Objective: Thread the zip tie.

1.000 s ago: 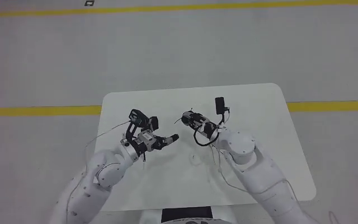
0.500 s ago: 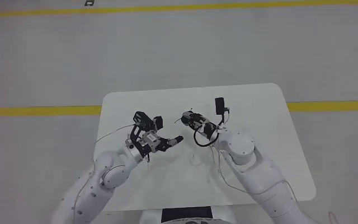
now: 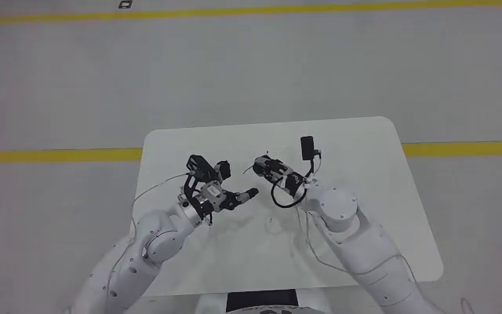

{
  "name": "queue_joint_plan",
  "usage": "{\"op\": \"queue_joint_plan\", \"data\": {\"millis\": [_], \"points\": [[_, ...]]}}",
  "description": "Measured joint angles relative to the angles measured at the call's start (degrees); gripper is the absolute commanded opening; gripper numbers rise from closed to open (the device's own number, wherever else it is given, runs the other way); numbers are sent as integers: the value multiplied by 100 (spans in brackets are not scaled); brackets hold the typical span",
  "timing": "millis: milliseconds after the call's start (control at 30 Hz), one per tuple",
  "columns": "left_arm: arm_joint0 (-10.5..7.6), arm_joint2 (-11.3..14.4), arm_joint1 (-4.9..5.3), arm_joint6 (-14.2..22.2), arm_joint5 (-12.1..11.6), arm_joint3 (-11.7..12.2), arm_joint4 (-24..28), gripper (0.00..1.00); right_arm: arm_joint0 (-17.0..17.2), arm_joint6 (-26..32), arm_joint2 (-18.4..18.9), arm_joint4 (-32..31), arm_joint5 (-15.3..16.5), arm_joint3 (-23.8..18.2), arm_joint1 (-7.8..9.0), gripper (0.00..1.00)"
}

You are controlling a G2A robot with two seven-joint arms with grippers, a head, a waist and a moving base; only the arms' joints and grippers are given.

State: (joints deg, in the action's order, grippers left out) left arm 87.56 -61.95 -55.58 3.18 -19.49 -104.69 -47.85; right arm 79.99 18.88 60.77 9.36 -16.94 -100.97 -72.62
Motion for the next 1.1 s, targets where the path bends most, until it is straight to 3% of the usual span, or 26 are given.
{"op": "queue_joint_plan", "data": {"millis": [800,833,900,1033,1100], "points": [[-44,48,-10,-47,0,18,-67,100,97,201,79,25,176,-146,21,0],[-45,56,-7,-55,0,12,-54,97,102,227,96,16,168,-159,26,0],[-55,74,1,-80,0,8,-30,77,112,272,127,-3,149,-185,35,0],[-76,105,22,-112,1,21,-37,46,130,320,156,-55,131,-249,47,0],[-80,120,35,-136,1,36,-33,44,138,344,165,-108,127,-283,55,0]]}}
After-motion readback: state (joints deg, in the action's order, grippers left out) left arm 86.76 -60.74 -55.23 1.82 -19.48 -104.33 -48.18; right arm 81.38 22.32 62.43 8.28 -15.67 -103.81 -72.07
